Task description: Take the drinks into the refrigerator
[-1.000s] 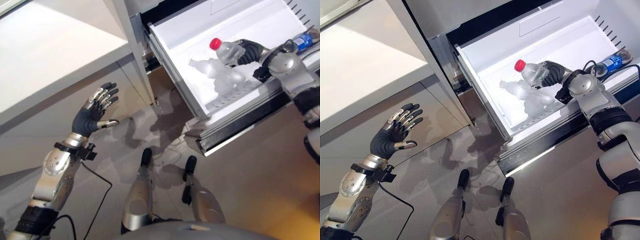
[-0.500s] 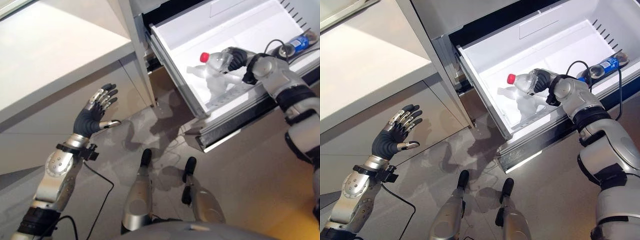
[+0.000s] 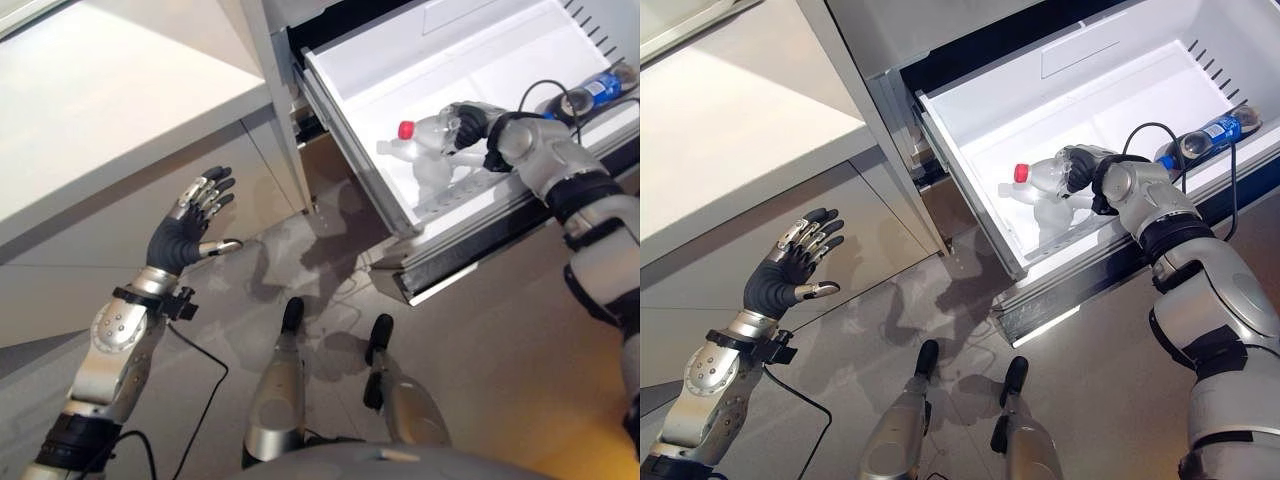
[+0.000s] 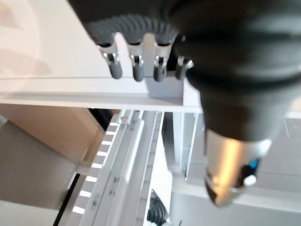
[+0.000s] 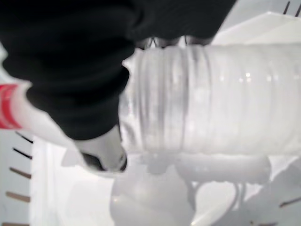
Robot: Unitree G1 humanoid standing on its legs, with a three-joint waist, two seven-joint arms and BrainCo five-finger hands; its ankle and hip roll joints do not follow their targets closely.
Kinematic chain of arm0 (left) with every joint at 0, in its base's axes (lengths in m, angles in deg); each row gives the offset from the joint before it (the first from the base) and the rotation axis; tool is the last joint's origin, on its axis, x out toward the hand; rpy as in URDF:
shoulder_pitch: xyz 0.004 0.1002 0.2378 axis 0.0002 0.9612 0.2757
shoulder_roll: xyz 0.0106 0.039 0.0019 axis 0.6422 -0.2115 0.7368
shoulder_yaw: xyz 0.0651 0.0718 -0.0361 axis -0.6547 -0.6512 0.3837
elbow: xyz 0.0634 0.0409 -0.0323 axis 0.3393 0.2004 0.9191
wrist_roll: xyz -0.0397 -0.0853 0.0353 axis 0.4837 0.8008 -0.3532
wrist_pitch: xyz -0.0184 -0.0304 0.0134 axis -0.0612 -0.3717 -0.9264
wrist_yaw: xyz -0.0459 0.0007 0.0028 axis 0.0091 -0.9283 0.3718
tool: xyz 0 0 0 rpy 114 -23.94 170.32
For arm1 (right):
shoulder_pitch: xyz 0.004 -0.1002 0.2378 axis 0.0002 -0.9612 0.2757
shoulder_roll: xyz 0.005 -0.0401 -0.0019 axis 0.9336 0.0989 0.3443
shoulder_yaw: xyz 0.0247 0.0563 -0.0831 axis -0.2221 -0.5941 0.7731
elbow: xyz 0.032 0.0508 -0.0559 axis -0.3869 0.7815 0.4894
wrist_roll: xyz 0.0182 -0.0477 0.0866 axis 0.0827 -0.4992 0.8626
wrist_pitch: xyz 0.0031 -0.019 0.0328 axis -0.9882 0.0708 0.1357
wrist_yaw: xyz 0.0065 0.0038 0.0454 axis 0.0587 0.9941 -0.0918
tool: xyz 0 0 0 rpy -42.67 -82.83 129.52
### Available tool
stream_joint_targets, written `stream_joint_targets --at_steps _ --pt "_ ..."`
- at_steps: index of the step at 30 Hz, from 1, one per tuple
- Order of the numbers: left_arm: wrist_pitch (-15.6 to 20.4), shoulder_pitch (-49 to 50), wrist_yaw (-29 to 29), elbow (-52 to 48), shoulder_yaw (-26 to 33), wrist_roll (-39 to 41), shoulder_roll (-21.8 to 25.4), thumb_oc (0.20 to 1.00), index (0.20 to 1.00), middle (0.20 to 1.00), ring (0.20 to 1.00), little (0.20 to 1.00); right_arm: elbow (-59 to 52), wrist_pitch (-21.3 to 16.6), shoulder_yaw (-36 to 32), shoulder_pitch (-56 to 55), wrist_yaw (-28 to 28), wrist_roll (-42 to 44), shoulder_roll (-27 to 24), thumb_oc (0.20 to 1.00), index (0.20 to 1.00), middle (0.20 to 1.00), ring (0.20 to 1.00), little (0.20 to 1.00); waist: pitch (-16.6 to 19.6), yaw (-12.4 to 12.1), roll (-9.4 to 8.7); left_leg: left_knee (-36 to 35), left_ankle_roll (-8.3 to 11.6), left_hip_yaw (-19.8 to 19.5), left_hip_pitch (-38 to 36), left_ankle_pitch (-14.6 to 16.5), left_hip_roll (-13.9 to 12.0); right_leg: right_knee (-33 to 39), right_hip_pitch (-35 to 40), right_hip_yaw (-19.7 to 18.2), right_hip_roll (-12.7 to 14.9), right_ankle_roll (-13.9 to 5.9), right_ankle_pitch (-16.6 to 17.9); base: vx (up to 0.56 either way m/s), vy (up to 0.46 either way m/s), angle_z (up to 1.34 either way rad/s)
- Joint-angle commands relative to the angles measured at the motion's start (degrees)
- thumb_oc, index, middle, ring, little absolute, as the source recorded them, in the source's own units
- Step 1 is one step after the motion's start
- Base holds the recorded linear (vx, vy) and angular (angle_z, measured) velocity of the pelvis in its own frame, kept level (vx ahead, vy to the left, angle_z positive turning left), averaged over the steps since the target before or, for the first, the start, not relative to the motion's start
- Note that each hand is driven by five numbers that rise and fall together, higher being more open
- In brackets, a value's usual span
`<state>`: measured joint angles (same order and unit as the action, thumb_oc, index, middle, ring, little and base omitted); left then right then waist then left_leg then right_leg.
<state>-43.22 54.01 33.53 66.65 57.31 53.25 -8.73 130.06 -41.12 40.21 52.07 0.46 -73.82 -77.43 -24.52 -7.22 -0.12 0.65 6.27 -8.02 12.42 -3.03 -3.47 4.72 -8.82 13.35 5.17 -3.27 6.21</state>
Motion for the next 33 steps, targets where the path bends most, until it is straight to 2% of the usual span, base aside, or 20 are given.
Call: stream_joint_targets --at_steps 1,10,14,15,17,19,21,24,26,28,31,32,33 --pt "2.9 0.9 0.4 -7.6 2.6 -0.9 0.6 1.0 1.0 1.0 1.0 1.0 -0.7 -0.9 2.4 0.8 1.0 2.1 0.8 1.0 1.0 1.0 1.0 1.0 -1.5 0.9 -0.26 0.4 -5.32 1.1 -1.7 2.4 4.5 -10.4 -3.2 0.5 -0.8 0.19 -8.8 0.0 0.0 0.0" --pt "2.4 0.9 1.4 -7.3 3.0 -0.3 1.5 1.0 1.0 1.0 1.0 1.0 -3.4 -1.0 2.3 1.6 0.9 2.4 -0.7 1.0 1.0 1.0 1.0 1.0 -0.8 1.1 -0.49 0.9 -5.37 1.1 -2.3 2.7 4.7 -10.5 -2.5 0.4 -0.7 0.21 -8.9 0.0 0.0 0.0" --pt "2.2 0.9 1.9 -6.9 4.0 -0.3 2.1 1.0 1.0 1.0 1.0 1.0 -9.2 -1.1 2.3 3.7 0.7 2.8 -4.6 1.0 1.0 1.0 1.0 1.0 -0.4 1.5 -1.1 1.6 -5.4 1.2 -2.4 3.2 4.9 -10.7 -2.2 0.3 -0.5 0.22 -8.9 0.0 0.0 0.0" --pt "2.1 1.2 2.1 -6.9 4.6 -0.2 2.4 1.0 1.0 1.0 1.0 1.0 -13.4 -1.4 3.0 5.1 0.4 3.0 -7.3 1.0 1.0 1.0 1.0 1.0 -0.2 1.7 -1.53 2.1 -5.43 1.4 -2.4 3.5 4.9 -10.7 -2.0 0.0 -0.5 0.26 -8.9 0.0 0.0 0.0" --pt "2.1 1.2 2.1 -6.9 4.6 -0.2 2.4 1.0 1.0 1.0 1.0 1.0 -13.6 -1.2 2.9 5.1 0.3 3.1 -7.4 1.0 1.0 1.0 1.0 1.0 -0.3 1.7 -1.48 2.1 -5.43 1.4 -2.4 3.5 4.9 -10.7 -2.0 0.0 -0.5 0.25 -8.9 0.0 0.0 0.0" --pt "2.1 1.7 2.5 -6.8 5.8 -0.3 2.9 1.0 1.0 1.0 1.0 1.0 -20.5 -2.3 2.4 5.8 0.8 4.6 -13.9 1.0 1.0 1.0 1.0 1.0 0.3 2.2 -2.22 2.7 -5.45 1.6 -2.5 3.9 5.1 -10.6 -1.6 -0.3 -0.4 0.29 -8.8 -0.01 0.016 0.01" --pt "1.9 2.7 2.8 -6.7 7.3 -0.6 2.7 1.0 1.0 1.0 1.0 1.0 -30.1 -2.5 -0.8 4.3 1.4 5.1 -22.9 1.0 1.0 1.0 1.0 1.0 0.7 2.9 -2.89 3.0 -5.43 2.0 -2.7 4.2 5.0 -10.5 -1.2 -0.4 -0.4 0.24 -8.8 0.0 0.015 0.04" --pt "2.2 3.6 3.4 -6.9 8.6 -0.9 2.6 1.0 1.0 1.0 1.0 1.0 -37.0 -4.7 -7.0 -2.4 3.5 4.2 -30.9 1.0 1.0 1.0 1.0 1.0 1.3 4.0 -3.14 3.5 -5.53 2.1 -2.5 4.6 5.1 -10.6 -1.2 -0.4 -0.3 0.09 -8.7 0.01 0.014 0.01" --pt "2.7 4.2 3.4 -6.8 9.5 -1.2 2.0 1.0 1.0 1.0 1.0 1.0 -38.2 -6.3 -14.2 -10.9 6.7 4.0 -35.2 1.0 1.0 1.0 1.0 1.0 1.6 5.1 -3.27 3.9 -5.59 2.3 -2.6 5.0 5.3 -10.5 -1.0 -0.6 -0.2 -0.12 -8.6 0.0 0.008 0.02" --pt "2.7 5.2 3.6 -6.8 10.5 -1.5 2.1 1.0 1.0 1.0 1.0 1.0 -40.2 -6.6 -24.9 -23.6 6.5 3.8 -37.9 1.0 1.0 1.0 1.0 1.0 2.3 6.3 -3.96 4.0 -5.67 2.5 -2.5 5.2 5.2 -10.3 -1.0 -0.9 -0.3 -0.24 -8.6 0.0 0.01 0.02" --pt "2.5 7.1 3.7 -7.6 12.0 -2.1 2.0 1.0 1.0 1.0 1.0 1.0 -41.3 -6.7 -44.0 -46.7 7.9 0.9 -36.0 1.0 1.0 1.0 1.0 1.0 3.0 7.7 -5.18 4.2 -5.9 2.7 -2.6 5.6 5.3 -10.5 -0.9 -1.2 -0.3 -0.4 -8.6 0.0 0.0 0.0" --pt "2.4 7.5 3.8 -7.7 12.6 -2.3 1.9 1.0 1.0 1.0 1.0 1.0 -41.4 -6.6 -48.8 -53.6 7.8 -0.4 -34.9 1.0 1.0 1.0 1.0 1.0 3.1 8.0 -5.49 4.3 -5.95 2.9 -2.6 5.7 5.3 -10.5 -0.9 -1.5 -0.4 -0.44 -8.6 0.0 0.0 0.0" --pt "2.3 7.5 3.8 -7.8 12.3 -2.3 2.3 1.0 1.0 1.0 1.0 1.0 -42.0 -6.6 -50.9 -55.8 7.8 -0.5 -34.6 1.0 1.0 1.0 1.0 1.0 3.1 7.5 -5.62 4.3 -5.95 2.8 -2.6 5.7 5.3 -10.5 -0.8 -1.4 -0.4 -0.45 -8.6 0.01 0.017 -0.11"
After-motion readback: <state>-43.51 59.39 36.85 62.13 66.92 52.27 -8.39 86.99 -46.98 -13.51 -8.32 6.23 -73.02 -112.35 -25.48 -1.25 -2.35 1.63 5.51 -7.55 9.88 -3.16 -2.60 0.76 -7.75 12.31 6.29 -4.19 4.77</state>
